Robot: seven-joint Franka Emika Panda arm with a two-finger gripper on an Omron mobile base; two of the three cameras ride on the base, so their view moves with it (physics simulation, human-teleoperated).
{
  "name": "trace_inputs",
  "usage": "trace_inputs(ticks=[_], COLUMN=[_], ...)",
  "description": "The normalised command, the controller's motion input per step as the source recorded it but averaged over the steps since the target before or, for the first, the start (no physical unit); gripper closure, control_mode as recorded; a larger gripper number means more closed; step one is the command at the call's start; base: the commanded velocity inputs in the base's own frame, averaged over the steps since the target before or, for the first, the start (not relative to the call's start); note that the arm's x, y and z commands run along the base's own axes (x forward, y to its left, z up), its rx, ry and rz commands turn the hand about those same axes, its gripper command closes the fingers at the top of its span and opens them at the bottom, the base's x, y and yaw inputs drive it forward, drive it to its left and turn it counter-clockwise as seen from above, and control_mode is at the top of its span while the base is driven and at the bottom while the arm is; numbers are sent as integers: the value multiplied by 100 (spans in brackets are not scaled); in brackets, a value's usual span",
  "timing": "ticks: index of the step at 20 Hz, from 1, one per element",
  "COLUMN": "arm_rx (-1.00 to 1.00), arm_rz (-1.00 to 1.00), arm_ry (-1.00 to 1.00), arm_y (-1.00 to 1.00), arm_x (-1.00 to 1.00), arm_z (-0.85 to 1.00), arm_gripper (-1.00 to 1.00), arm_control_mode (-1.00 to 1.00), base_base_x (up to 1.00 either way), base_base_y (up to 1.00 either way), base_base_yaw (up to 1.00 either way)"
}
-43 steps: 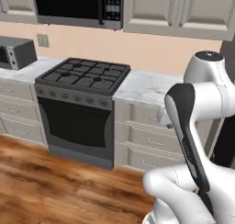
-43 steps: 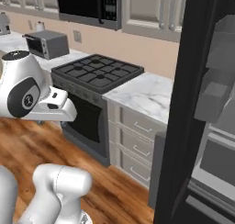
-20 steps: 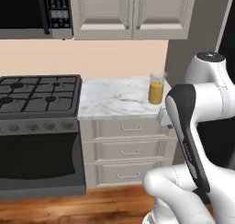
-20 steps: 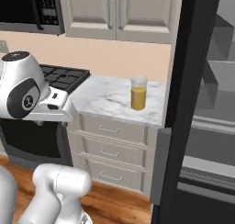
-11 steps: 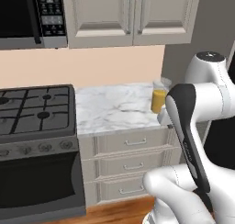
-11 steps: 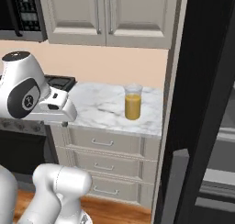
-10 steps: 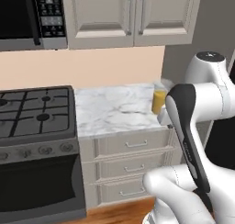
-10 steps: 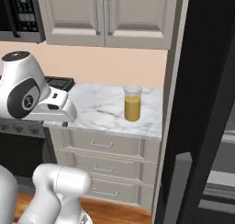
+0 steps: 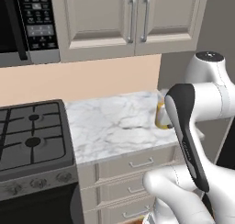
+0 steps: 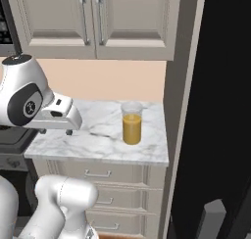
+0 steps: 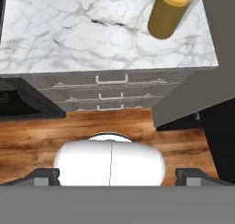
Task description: Move the chili pepper and sausage from the second highest shelf to the top shelf to make space. Then, place the pitcher from the counter on the cleared second highest shelf.
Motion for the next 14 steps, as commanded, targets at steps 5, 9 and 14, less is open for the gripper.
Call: trace_inputs(ticks=[5,9,14], arm_rx=[0,0,0], arm_rz=[0,-6,0], arm_ry=[0,-2,-4], arm_y=[0,5,-1], arm_x=[0,38,30], arm_z=[0,-4,-20], arm_gripper=[-100,-100,-100], arm_control_mode=[100,-100,-100], base_base_x=[44,0,0], base_base_y=[23,0,0], base_base_yaw=[-21,0,0])
